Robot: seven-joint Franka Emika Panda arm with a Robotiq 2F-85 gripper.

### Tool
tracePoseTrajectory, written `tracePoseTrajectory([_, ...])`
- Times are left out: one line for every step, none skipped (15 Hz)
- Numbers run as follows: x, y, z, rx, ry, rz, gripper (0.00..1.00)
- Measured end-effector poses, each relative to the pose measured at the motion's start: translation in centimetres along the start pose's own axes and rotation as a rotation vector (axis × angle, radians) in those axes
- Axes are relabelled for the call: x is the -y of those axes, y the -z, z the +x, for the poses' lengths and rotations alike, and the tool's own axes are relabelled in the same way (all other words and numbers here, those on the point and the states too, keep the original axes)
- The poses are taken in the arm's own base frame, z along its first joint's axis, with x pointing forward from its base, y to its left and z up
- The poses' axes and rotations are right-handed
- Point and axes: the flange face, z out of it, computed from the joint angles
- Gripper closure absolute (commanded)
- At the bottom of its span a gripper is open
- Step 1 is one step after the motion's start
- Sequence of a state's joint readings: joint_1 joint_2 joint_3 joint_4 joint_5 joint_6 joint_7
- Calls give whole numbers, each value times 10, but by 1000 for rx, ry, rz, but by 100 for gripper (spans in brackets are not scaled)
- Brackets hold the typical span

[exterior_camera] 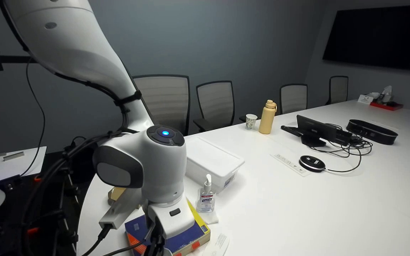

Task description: Move the cup to the right

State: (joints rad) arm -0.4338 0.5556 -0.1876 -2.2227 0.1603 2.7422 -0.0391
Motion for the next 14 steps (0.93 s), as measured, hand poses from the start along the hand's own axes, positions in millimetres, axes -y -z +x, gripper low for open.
tracePoseTrajectory([-2, -2, 0, 2, -4, -1, 99])
tracePoseTrajectory([-4, -3, -1, 5, -7, -2, 99])
tracePoseTrajectory([-5, -4, -1, 6, -9, -2, 99])
tracePoseTrajectory([-7, -5, -1, 7, -13, -2, 99])
tracePoseTrajectory([-8, -5, 0, 6, -16, -2, 99])
tracePoseTrajectory([-9, -5, 0, 5, -17, -2, 99])
tracePoseTrajectory([-9, -5, 1, 5, -17, -2, 99])
tracePoseTrajectory([-9, -5, 2, 4, -17, -3, 77])
tracePoseTrajectory([-9, -6, 2, 4, -18, -3, 70])
tracePoseTrajectory([-10, -7, 2, 6, -20, -4, 65])
tracePoseTrajectory([-10, -8, 2, 7, -21, -5, 57])
tracePoseTrajectory([-11, -9, 2, 8, -22, -7, 50])
tracePoseTrajectory([-12, -10, 3, 9, -23, -8, 42])
tracePoseTrajectory([-12, -11, 3, 10, -23, -9, 35])
